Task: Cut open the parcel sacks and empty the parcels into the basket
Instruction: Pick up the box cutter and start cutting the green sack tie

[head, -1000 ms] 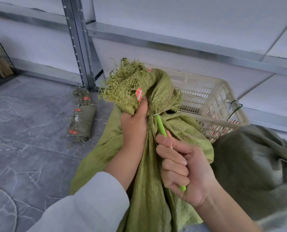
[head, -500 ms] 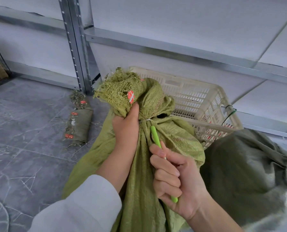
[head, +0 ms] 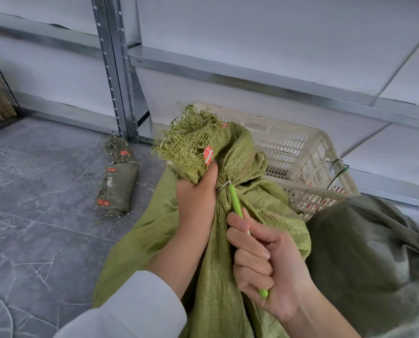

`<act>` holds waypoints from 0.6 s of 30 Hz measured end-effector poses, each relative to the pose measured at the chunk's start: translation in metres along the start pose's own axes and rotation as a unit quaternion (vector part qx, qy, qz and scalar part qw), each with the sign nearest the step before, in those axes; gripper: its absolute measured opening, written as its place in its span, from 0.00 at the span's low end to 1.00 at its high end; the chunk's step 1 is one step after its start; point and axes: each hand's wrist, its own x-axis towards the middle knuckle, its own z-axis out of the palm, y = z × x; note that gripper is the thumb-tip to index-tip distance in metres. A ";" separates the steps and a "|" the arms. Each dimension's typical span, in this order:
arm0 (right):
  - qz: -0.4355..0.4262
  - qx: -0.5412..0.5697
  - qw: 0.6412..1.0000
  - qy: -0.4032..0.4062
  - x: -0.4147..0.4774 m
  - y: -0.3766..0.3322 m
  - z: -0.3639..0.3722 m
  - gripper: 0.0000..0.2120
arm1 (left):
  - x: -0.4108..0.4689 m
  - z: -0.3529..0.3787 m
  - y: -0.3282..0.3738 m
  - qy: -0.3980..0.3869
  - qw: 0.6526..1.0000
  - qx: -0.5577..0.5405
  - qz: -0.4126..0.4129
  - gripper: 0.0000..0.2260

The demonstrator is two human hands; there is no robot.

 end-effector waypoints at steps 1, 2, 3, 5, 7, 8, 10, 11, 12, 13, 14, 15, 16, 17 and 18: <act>-0.001 0.000 1.000 -0.002 0.000 -0.001 -0.001 0.14 | 0.000 0.001 0.000 -0.003 1.000 0.002 -0.001 0.14; -0.002 0.001 1.000 -0.006 0.000 -0.001 -0.001 0.13 | -0.001 0.002 0.000 -0.006 1.000 0.004 -0.003 0.14; -0.003 0.002 1.000 -0.010 0.000 -0.002 -0.002 0.13 | -0.002 0.002 -0.001 -0.008 1.000 0.006 -0.006 0.14; -0.005 0.002 1.000 -0.016 0.000 -0.003 -0.004 0.12 | -0.003 0.003 -0.002 -0.009 1.000 0.010 -0.012 0.14; -0.008 -0.003 1.000 -0.016 0.000 -0.004 -0.004 0.12 | -0.002 0.002 -0.003 -0.010 1.000 0.015 -0.018 0.14; -0.009 -0.005 1.000 -0.014 0.000 -0.004 -0.004 0.12 | -0.003 0.002 -0.003 -0.011 1.000 0.016 -0.020 0.14; -0.010 -0.007 1.000 -0.009 -0.001 -0.004 -0.004 0.12 | -0.004 0.002 -0.003 -0.017 1.000 0.019 -0.018 0.13; -0.012 -0.007 1.000 -0.007 -0.001 -0.004 -0.005 0.12 | -0.005 0.003 -0.003 -0.021 0.999 0.022 -0.017 0.13; -0.014 -0.008 1.000 -0.005 -0.001 -0.004 -0.005 0.13 | -0.005 0.004 -0.003 -0.024 0.999 0.024 -0.018 0.13; -0.017 -0.010 1.000 -0.003 -0.001 -0.004 -0.005 0.13 | -0.004 0.005 -0.003 -0.027 0.999 0.026 -0.021 0.14; -0.022 -0.012 1.000 -0.002 -0.002 -0.004 -0.005 0.13 | -0.002 0.006 -0.003 -0.032 0.999 0.030 -0.027 0.13; -0.027 -0.013 1.000 -0.001 -0.002 -0.004 -0.005 0.13 | -0.001 0.007 -0.004 -0.039 0.998 0.036 -0.034 0.13; -0.032 -0.012 0.999 0.000 -0.002 -0.003 -0.004 0.13 | 0.001 0.009 -0.005 -0.046 0.997 0.041 -0.039 0.13; -0.035 -0.010 0.999 0.000 -0.002 -0.003 -0.004 0.13 | 0.002 0.010 -0.005 -0.049 0.997 0.043 -0.041 0.12; -0.037 -0.008 0.999 -0.001 -0.002 -0.002 -0.004 0.13 | 0.004 0.010 -0.005 -0.050 0.997 0.044 -0.040 0.12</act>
